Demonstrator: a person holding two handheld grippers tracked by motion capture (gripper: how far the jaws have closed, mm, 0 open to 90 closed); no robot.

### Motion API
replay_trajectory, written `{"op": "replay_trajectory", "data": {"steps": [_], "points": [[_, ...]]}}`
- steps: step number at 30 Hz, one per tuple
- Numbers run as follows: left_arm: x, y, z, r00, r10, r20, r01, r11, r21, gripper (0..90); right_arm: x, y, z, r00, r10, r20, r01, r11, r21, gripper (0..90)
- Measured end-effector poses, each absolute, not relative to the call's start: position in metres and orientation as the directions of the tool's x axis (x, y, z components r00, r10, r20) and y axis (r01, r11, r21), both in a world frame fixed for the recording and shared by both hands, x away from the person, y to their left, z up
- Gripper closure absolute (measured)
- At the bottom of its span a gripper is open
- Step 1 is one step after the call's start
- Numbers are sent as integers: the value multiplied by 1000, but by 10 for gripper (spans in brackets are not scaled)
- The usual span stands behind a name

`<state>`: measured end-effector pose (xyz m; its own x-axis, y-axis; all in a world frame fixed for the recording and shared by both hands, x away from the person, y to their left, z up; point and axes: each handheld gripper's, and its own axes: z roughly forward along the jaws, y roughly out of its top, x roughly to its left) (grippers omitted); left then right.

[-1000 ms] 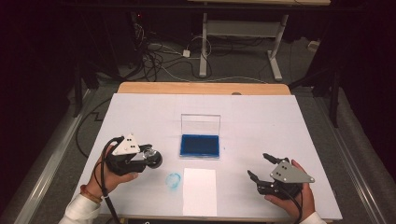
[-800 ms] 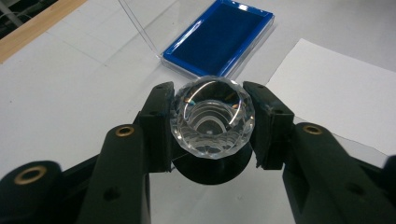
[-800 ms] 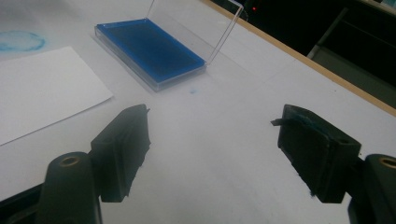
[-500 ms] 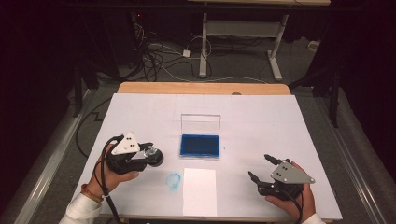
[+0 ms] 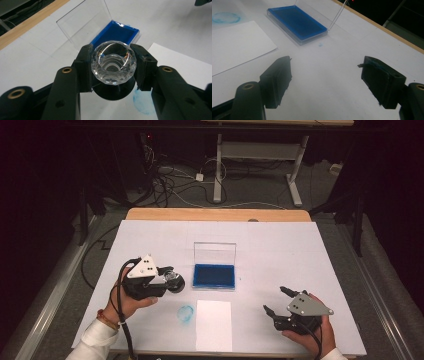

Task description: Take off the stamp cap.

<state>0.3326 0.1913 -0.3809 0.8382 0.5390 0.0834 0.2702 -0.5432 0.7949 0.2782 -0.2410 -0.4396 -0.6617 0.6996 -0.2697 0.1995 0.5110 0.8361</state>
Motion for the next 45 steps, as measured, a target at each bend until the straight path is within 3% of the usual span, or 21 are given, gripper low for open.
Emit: {"op": "replay_trajectory", "data": {"steps": [24,37,45], "points": [[346,144,-373,890,451,71,206,-536,819,545,293,-211,-443,-726,647,-232,201,522,829,229],[346,129,-376,905,426,20,212,-492,844,545,318,-137,-431,-839,517,-171,150,522,840,199],[344,119,-381,924,381,-5,209,-496,843,545,321,-102,-432,-858,472,-203,93,531,843,258]]}}
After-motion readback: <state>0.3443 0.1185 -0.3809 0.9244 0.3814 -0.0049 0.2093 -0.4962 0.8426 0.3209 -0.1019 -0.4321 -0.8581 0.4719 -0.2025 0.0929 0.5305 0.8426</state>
